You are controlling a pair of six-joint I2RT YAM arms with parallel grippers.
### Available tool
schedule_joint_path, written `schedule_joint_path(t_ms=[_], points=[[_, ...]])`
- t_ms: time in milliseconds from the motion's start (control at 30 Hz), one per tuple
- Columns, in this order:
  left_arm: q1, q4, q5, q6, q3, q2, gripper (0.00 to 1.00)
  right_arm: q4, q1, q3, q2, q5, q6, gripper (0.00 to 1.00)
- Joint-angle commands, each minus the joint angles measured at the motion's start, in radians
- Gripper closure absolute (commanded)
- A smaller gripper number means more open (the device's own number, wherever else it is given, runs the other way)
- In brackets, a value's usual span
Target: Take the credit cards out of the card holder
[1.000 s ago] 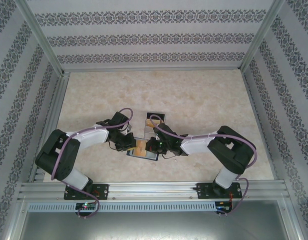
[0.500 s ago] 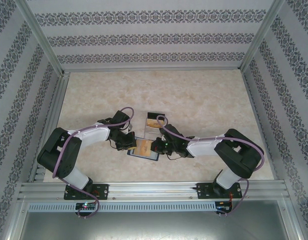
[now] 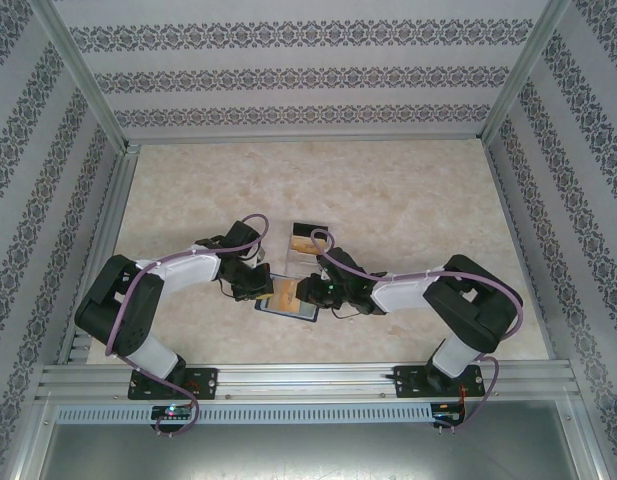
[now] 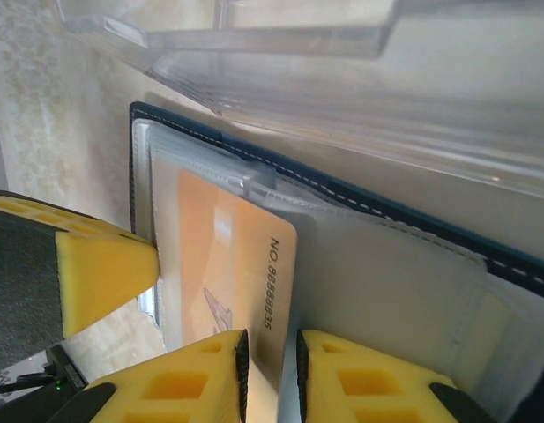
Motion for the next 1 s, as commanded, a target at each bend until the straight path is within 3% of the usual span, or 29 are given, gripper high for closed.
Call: schedule_joint_path(t_ms=[0, 100, 300, 767, 967], points=[[0.000, -0.083, -0.079, 0.016, -0.025, 0.048, 1.00, 0.010, 0.006, 0.000, 0.040, 0.002, 0.023, 0.76], [0.000, -0.082, -0.081, 0.015, -0.026, 0.049, 1.00, 0.018, 0.006, -0.003, 0.036, 0.003, 0.024, 0.79], [-0.001, -0.088, -0.084, 0.015, -0.023, 0.050, 1.00, 0.010, 0.001, -0.035, -0.012, 0.020, 0.025, 1.00], [0.000, -0.105, -0.095, 0.024, -0.008, 0.056, 1.00, -0.086, -0.074, -0.184, -0.287, 0.011, -0.032, 1.00], [-0.001, -0.098, -0.084, 0.026, -0.002, 0.036, 1.00, -0.457, -0.108, -0.081, -0.527, 0.040, -0.240, 1.00]])
